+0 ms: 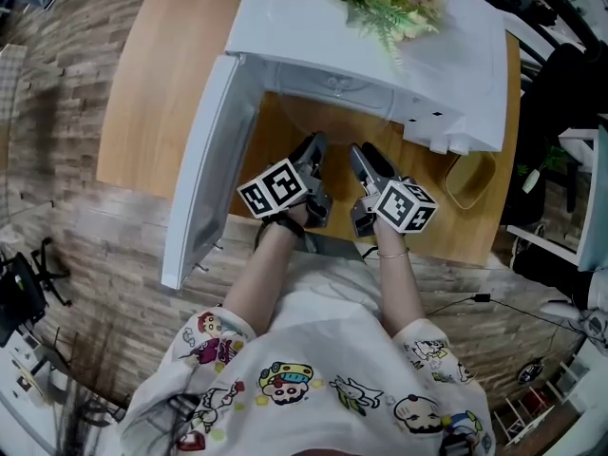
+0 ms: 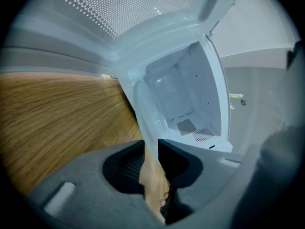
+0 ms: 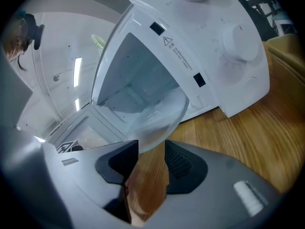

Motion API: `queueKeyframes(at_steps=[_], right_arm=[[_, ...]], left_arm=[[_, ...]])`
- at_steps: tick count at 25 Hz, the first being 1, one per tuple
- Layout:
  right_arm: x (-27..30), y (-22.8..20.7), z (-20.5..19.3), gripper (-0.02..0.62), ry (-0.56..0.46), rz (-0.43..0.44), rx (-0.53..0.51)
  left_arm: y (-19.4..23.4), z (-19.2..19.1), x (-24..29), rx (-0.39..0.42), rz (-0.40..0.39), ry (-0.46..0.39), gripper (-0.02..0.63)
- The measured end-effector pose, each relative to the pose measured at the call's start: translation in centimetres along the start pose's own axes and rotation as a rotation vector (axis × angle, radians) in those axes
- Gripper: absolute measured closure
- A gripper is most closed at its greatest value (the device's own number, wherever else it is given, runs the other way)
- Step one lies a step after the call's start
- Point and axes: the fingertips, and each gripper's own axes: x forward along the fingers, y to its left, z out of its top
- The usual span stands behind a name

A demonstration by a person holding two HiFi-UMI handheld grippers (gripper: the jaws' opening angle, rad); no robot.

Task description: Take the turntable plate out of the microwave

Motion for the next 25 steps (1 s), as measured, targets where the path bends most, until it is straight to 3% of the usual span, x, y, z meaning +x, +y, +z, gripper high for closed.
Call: queueKeyframes(at_steps=[4, 15, 25], right_arm=[[0.8, -0.4, 0.0, 0.420, 0.001, 0.004, 0.029], [3.9, -1.4, 1.2, 0.422, -0.033, 0.013, 0.133], [5.7, -1.8, 3.0, 0.468, -0.114, 0.080, 0.348]], left_arm=[[0.2, 0.7, 0.4, -0.001, -0.004, -0.010, 0.499], [0.6, 2.8, 3.3, 0.016, -0.004, -0.005, 0.497], [0.4, 3.6, 4.5, -0.015, -0.037, -0.017, 0.514]])
